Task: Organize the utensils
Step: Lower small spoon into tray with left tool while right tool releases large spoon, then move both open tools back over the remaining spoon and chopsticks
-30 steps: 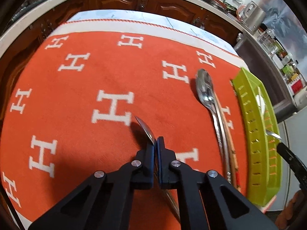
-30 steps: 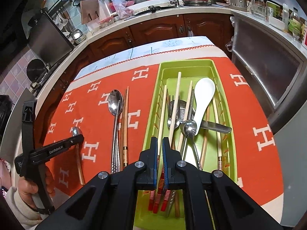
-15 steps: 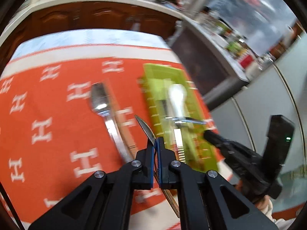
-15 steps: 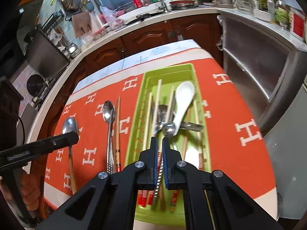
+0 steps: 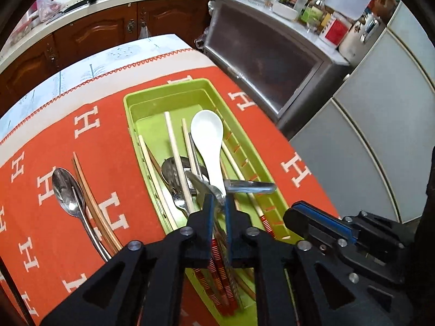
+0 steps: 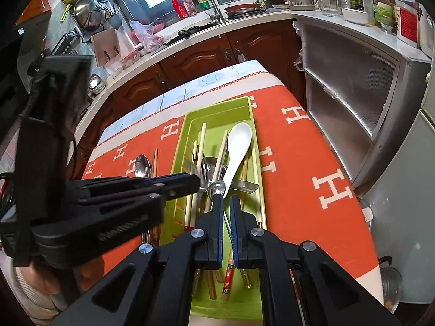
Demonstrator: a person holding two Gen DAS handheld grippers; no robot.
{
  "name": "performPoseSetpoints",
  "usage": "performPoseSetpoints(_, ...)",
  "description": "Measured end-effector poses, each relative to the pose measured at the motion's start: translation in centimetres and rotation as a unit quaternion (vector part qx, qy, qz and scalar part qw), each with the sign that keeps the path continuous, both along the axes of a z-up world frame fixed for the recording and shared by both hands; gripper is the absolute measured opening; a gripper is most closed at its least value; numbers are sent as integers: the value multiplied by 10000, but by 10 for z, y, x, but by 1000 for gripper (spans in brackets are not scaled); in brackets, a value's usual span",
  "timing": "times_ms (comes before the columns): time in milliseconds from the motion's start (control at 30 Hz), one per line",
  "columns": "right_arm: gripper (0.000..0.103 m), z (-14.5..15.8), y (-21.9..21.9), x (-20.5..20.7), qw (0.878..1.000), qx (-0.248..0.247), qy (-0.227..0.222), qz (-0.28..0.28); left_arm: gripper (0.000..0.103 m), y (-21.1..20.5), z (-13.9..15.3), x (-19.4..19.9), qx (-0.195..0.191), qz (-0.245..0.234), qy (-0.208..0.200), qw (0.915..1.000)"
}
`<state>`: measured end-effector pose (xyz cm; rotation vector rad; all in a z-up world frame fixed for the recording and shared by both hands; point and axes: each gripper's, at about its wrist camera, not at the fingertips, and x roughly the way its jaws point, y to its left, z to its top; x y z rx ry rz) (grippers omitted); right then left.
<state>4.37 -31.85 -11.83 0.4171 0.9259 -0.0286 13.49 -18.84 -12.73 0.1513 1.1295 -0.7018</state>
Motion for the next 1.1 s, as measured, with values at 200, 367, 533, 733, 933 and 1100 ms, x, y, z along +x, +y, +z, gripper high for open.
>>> performPoseSetpoints(200,5,0,7,4,10000,48,-19,69,31,17,18,-8,-107,89,-224,9997)
performPoseSetpoints(367,5,4,21,6,9996,87,-62,272,31,49,36,-10,-222,335,-217,9990)
performPoseSetpoints(533,5,11,43,14,9983,180,-91,554,32,93,49,-9,-142,732,-289,9968)
performPoseSetpoints(733,5,17,76,25,9953,255,-79,933,38,145,50,-6,-134,1227,-263,9920)
performPoseSetpoints(933,5,13,106,46,9911,332,61,1286,38,171,29,2,-108,1573,-14,9875)
performPoseSetpoints(1100,5,-3,133,67,9853,364,349,1629,38,179,11,2,12,1696,22,9855)
